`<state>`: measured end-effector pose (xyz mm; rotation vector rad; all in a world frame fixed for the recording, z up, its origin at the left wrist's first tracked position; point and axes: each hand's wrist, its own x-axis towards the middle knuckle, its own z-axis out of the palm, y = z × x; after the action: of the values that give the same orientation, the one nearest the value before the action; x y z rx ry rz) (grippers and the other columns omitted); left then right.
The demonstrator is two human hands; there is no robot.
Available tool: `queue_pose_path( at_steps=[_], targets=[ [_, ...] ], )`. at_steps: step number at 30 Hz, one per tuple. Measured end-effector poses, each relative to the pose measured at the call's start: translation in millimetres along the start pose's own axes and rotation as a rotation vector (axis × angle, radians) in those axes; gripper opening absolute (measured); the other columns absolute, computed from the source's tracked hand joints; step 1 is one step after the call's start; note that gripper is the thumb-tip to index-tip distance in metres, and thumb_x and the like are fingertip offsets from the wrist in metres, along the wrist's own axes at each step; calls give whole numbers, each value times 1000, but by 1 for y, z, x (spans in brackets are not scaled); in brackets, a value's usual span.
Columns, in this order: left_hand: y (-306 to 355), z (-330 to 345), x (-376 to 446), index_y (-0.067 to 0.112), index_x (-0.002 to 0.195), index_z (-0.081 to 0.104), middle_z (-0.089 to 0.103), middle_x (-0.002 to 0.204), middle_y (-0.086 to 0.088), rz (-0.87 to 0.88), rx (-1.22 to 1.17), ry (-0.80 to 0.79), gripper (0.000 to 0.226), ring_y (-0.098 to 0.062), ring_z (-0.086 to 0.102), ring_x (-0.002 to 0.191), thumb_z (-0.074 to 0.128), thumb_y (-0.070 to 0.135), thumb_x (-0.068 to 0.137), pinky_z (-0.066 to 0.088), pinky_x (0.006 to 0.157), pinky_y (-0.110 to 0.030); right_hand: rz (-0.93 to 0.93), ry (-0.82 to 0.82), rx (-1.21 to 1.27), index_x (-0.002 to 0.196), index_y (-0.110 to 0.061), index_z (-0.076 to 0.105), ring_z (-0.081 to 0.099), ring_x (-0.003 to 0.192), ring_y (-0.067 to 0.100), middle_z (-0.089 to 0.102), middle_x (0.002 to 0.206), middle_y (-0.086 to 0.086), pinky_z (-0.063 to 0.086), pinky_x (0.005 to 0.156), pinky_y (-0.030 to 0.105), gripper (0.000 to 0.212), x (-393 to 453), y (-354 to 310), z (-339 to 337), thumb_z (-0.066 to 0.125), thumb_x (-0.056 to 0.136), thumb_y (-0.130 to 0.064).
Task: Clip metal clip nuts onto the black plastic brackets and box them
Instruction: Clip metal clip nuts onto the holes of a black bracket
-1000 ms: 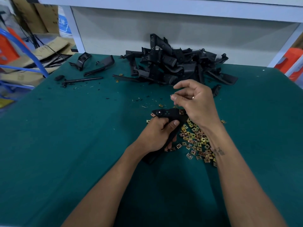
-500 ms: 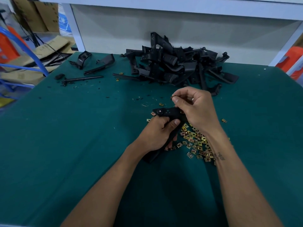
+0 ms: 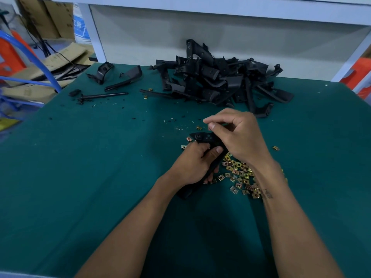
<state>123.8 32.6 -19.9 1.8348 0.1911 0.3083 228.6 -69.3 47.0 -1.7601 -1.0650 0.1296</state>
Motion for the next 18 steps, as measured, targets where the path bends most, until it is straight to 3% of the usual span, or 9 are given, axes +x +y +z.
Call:
queue_pose_path(
  at_steps=[3, 5, 11, 14, 18],
  targets=[
    [1, 0, 0, 5, 71, 55, 64, 55, -2, 13, 15, -3, 45, -22, 60, 38, 47, 27, 109, 45, 38, -27, 30, -17, -4, 98, -18, 82, 70, 72, 15, 73, 92, -7, 57, 56, 25, 14, 0, 0, 5, 71, 95, -9],
    [1, 0, 0, 5, 72, 55, 65, 56, -2, 3, 15, -1, 44, -23, 61, 39, 48, 27, 109, 45, 38, -27, 71, -6, 20, 95, -19, 81, 72, 72, 21, 76, 90, -9, 59, 59, 32, 12, 0, 1, 6, 73, 93, -11],
    [1, 0, 0, 8, 74, 56, 65, 57, -2, -19, 11, -4, 40, -23, 62, 41, 49, 26, 108, 47, 39, -28, 88, 0, 62, 85, -17, 81, 68, 73, 2, 75, 75, -12, 49, 66, 13, 13, 1, 3, 1, 75, 89, -7],
    [0, -1, 0, 7, 74, 56, 66, 58, -4, -21, 0, -9, 40, -24, 62, 41, 49, 27, 109, 47, 39, -27, 93, 3, 70, 85, -18, 81, 68, 71, 2, 75, 75, -12, 49, 64, 13, 14, 1, 2, 3, 75, 89, -7],
    [-1, -1, 0, 11, 75, 55, 66, 60, -8, 8, -10, 1, 38, -28, 64, 42, 48, 27, 109, 47, 37, -29, 96, 48, 77, 85, -25, 80, 71, 66, 17, 76, 79, -12, 56, 56, 24, 17, -2, 0, 8, 73, 90, -11]
  ],
)
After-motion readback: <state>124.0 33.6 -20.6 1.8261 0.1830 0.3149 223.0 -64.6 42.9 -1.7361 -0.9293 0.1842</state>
